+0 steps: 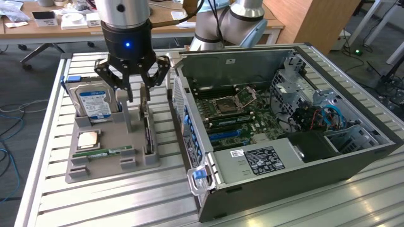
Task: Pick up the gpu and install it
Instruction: 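Pick up the gpu and move the gpu toward the slot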
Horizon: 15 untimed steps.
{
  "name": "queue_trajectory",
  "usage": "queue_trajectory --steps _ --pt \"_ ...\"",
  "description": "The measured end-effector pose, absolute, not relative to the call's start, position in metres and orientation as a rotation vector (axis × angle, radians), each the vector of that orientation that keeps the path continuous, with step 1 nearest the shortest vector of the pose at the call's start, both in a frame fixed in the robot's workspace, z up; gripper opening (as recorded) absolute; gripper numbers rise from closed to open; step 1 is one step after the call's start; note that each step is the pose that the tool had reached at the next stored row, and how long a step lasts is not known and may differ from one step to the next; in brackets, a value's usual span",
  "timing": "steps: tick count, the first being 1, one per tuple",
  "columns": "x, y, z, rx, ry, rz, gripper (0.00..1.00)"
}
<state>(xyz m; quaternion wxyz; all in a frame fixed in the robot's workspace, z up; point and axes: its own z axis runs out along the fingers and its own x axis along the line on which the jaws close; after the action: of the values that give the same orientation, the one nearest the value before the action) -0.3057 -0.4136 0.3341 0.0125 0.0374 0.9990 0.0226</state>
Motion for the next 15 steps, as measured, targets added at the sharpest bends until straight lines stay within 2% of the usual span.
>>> queue_trajectory --steps 15 --pt "-0.3057 -0.4136 0.3258 0.117 3.114 0.071 0.43"
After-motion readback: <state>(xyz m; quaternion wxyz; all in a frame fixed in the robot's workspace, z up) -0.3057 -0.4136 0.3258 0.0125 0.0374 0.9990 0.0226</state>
